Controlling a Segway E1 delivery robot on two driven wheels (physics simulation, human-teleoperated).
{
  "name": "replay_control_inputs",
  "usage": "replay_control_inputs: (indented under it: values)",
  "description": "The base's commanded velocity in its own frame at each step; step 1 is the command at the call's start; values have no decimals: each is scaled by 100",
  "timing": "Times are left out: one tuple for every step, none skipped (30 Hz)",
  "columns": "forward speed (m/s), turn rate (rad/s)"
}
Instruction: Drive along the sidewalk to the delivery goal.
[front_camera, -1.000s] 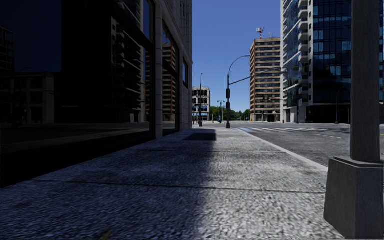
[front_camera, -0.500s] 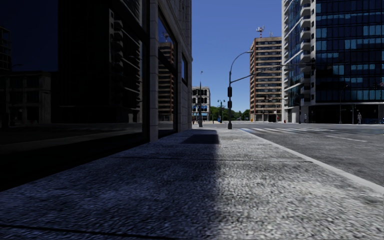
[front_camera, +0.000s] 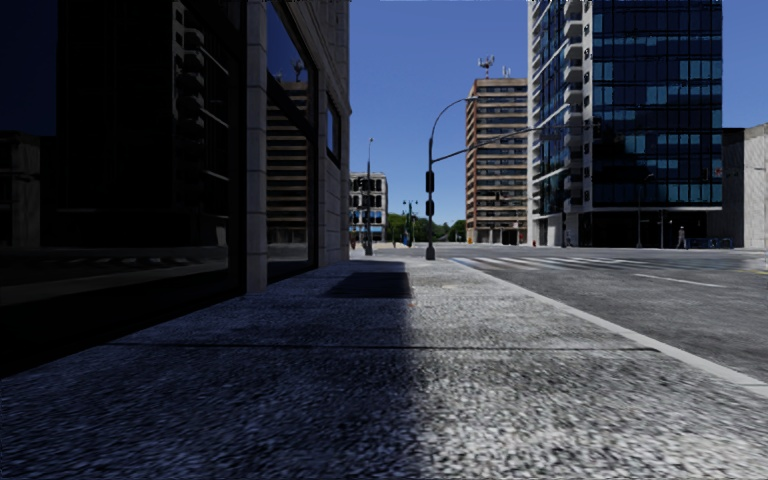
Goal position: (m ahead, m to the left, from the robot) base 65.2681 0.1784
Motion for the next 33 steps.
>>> replay_control_inputs:
  values:
    - [200, -39]
    - [200, -2]
    - [200, 0]
    - [200, 0]
    - [200, 0]
    - [200, 0]
    - [200, 0]
    - [200, 0]
    - [200, 0]
    - [200, 0]
    - [200, 0]
    - [200, 0]
    - [200, 0]
    - [200, 0]
    - [200, 0]
    - [200, 0]
    - [200, 0]
    - [200, 0]
    - [200, 0]
    - [200, 0]
    - [200, 0]
    - [200, 0]
    - [200, 0]
    - [200, 0]
    - [200, 0]
    - [200, 0]
    - [200, 0]
    - [200, 0]
    - [200, 0]
    - [200, 0]
    - [200, 0]
    - [200, 0]
    - [200, 0]
